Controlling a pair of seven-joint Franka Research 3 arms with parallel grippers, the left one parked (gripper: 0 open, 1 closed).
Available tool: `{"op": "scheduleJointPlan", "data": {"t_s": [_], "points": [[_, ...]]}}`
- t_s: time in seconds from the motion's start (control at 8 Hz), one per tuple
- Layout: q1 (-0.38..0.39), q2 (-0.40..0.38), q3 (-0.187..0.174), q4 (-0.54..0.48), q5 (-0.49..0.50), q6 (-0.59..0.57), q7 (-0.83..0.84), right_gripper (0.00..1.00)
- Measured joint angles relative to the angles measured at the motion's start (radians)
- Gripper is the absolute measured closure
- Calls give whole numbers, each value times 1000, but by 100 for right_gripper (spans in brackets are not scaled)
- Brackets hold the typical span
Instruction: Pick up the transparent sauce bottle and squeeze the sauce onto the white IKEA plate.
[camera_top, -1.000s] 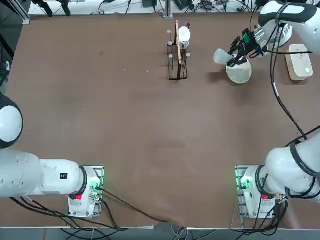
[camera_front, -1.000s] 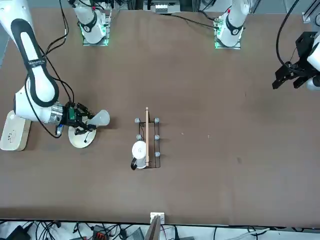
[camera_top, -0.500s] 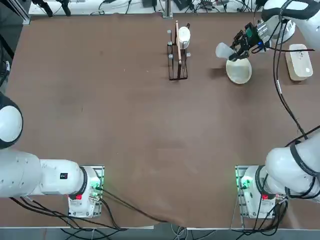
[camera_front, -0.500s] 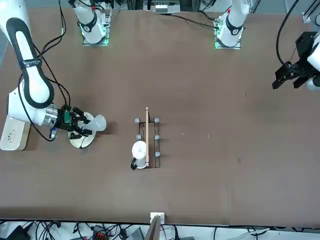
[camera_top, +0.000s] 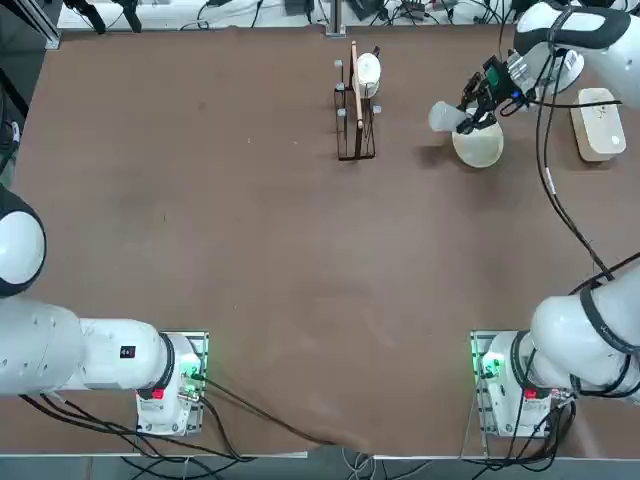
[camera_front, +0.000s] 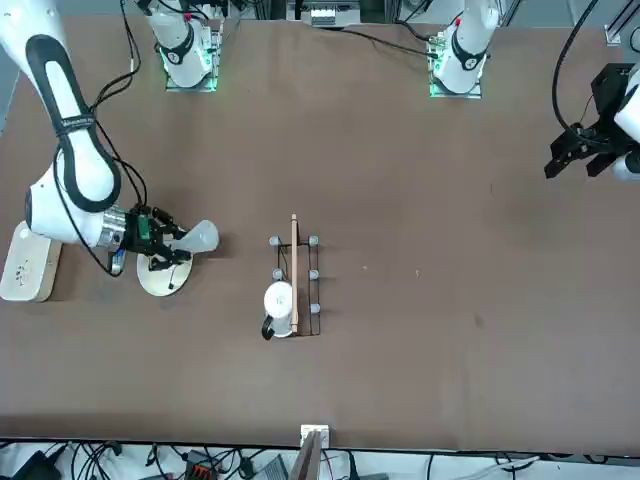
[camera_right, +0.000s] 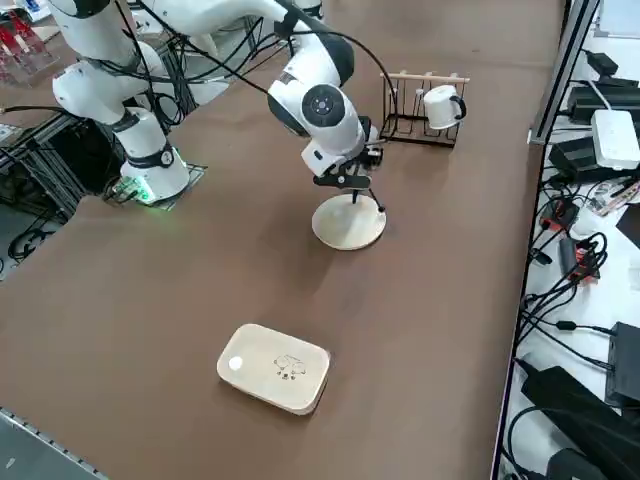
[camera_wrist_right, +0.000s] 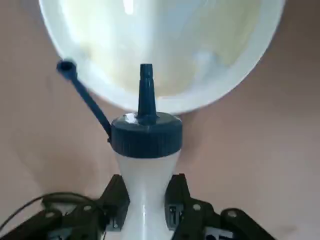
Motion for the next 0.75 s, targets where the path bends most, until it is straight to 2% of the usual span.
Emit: {"op": "scheduleJointPlan", "data": {"t_s": [0.25,0.75], "points": [[14,-8,1,-1,-118,0,80,59],[129,-34,5,19,-361,3,297,60]]}}
